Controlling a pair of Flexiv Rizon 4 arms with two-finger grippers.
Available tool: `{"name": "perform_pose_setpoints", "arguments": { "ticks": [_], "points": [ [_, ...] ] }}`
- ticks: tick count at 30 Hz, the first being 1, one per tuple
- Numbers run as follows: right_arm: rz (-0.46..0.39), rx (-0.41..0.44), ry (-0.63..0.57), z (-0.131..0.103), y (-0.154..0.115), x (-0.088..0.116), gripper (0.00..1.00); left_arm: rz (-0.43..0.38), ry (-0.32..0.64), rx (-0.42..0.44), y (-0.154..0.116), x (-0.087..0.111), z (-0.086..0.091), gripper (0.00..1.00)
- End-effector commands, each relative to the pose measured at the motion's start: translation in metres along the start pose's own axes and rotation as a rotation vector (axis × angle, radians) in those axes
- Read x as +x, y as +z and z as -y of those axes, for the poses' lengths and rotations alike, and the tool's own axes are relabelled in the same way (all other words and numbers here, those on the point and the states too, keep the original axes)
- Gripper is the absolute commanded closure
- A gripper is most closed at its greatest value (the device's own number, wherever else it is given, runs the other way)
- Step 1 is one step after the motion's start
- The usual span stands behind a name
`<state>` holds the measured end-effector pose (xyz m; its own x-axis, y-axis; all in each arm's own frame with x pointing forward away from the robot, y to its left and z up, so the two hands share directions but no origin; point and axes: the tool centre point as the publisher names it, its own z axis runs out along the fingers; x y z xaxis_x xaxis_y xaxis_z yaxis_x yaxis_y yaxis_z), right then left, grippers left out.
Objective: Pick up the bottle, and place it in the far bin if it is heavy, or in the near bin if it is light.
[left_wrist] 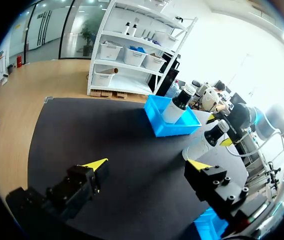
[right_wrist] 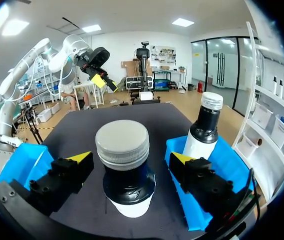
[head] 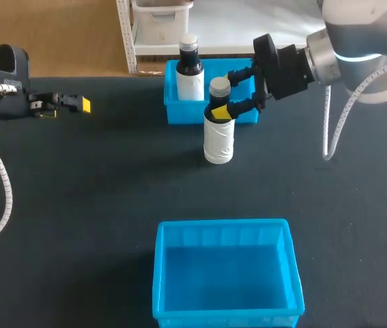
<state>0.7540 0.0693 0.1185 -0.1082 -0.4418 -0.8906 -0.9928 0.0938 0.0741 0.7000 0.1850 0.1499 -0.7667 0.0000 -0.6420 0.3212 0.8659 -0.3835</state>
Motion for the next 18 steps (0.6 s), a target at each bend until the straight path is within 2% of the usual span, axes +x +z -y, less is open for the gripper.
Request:
{"name": "perform_pose_setpoints", "arguments": {
  "ticks": [1, 6, 8, 12, 18],
  "points": [
    [0.001, -0.008, 0.002, 0.0029, 0.0022, 0.0003, 0.00, 0.000, 0.000, 0.000, 0.0000, 0.0000, 0.0000, 0.00],
    [0.001, -0.010, 0.003, 0.0027, 0.0030, 0.0007, 0.04, 0.000, 0.000, 0.000, 0.0000, 0.0000, 0.0000, 0.00],
    [0.001, -0.011, 0.004, 0.0024, 0.0037, 0.0010, 0.11, 0.000, 0.000, 0.000, 0.0000, 0.0000, 0.0000, 0.00],
    [0.001, -0.012, 0.005, 0.0021, 0.0043, 0.0014, 0.19, 0.000, 0.000, 0.000, 0.0000, 0.0000, 0.0000, 0.00],
    [0.001, -0.014, 0.006, 0.0005, 0.0045, 0.0018, 0.21, 0.000, 0.000, 0.000, 0.0000, 0.0000, 0.0000, 0.00]
  ]
}}
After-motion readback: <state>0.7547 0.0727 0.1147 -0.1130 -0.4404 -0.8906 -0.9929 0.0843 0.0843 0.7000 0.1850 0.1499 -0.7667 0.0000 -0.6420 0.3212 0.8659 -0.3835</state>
